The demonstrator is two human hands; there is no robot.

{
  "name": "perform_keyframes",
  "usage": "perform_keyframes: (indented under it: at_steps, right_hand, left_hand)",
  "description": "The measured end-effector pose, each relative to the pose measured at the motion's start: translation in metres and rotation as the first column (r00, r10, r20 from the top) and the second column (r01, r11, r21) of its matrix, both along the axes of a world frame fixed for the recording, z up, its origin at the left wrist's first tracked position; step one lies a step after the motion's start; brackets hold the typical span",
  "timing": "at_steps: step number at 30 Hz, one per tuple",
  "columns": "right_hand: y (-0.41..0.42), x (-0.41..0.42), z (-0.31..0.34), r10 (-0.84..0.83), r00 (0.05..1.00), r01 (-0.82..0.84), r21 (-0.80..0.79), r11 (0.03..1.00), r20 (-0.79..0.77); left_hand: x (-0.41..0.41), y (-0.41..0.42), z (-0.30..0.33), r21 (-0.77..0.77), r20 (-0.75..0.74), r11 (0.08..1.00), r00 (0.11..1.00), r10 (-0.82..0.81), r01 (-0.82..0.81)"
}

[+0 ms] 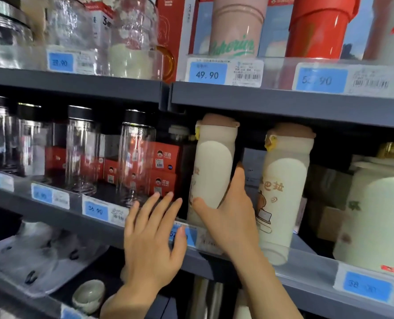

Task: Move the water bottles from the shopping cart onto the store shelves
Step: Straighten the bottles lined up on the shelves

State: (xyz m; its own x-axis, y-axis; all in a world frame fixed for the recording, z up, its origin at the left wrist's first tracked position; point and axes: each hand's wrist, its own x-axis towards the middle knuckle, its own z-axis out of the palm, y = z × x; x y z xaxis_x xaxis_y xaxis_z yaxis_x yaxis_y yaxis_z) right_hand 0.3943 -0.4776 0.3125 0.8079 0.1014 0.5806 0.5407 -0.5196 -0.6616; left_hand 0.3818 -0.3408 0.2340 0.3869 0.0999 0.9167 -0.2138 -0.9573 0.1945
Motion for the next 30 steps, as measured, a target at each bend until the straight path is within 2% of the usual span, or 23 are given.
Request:
perform_keyframes:
  at_steps: [3, 8, 12, 14, 21, 26, 30]
  right_hand:
    - [0.000, -0.002, 0.000, -0.022, 0.998, 0.021, -0.029, 0.999, -0.051]
    - [0.010, -0.006, 0.000, -0.210, 0.978, 0.210, -0.145, 0.967, 0.012]
    - [0.005, -0.002, -0.005, -0.133, 0.990, 0.136, -0.075, 0.988, 0.040]
    - [0.002, -0.003, -0.005, -0.095, 0.995, 0.097, -0.093, 0.991, 0.028]
    - [0.008, -0.003, -0.001, -0.217, 0.976, 0.213, -0.125, 0.969, -0.018]
    - [0.006, 0.001, -0.004, -0.066, 0.997, 0.068, -0.067, 0.995, 0.034]
    - [0.001, 0.003, 0.004, 0.063, 0.997, -0.065, -0.051, 0.997, -0.046]
  left_hand:
    - [0.001, 0.000, -0.004, -0.009, 0.020, 1.000, 1.000, 0.024, -0.024]
    - [0.001, 0.001, -0.010, 0.008, 0.068, 0.999, 0.996, 0.050, -0.051]
    - [0.002, 0.001, -0.011, 0.002, 0.101, 0.999, 0.994, 0.042, -0.043]
    - [0.003, 0.001, -0.011, 0.002, 0.114, 0.999, 0.993, 0.037, -0.037]
    - [0.005, 0.004, -0.014, 0.024, 0.121, 1.000, 0.993, 0.015, -0.018]
    - [0.007, 0.004, -0.015, 0.020, 0.141, 1.000, 0.990, 0.018, -0.021]
    - [0.006, 0.004, -0.015, 0.021, 0.137, 0.999, 0.990, 0.022, -0.025]
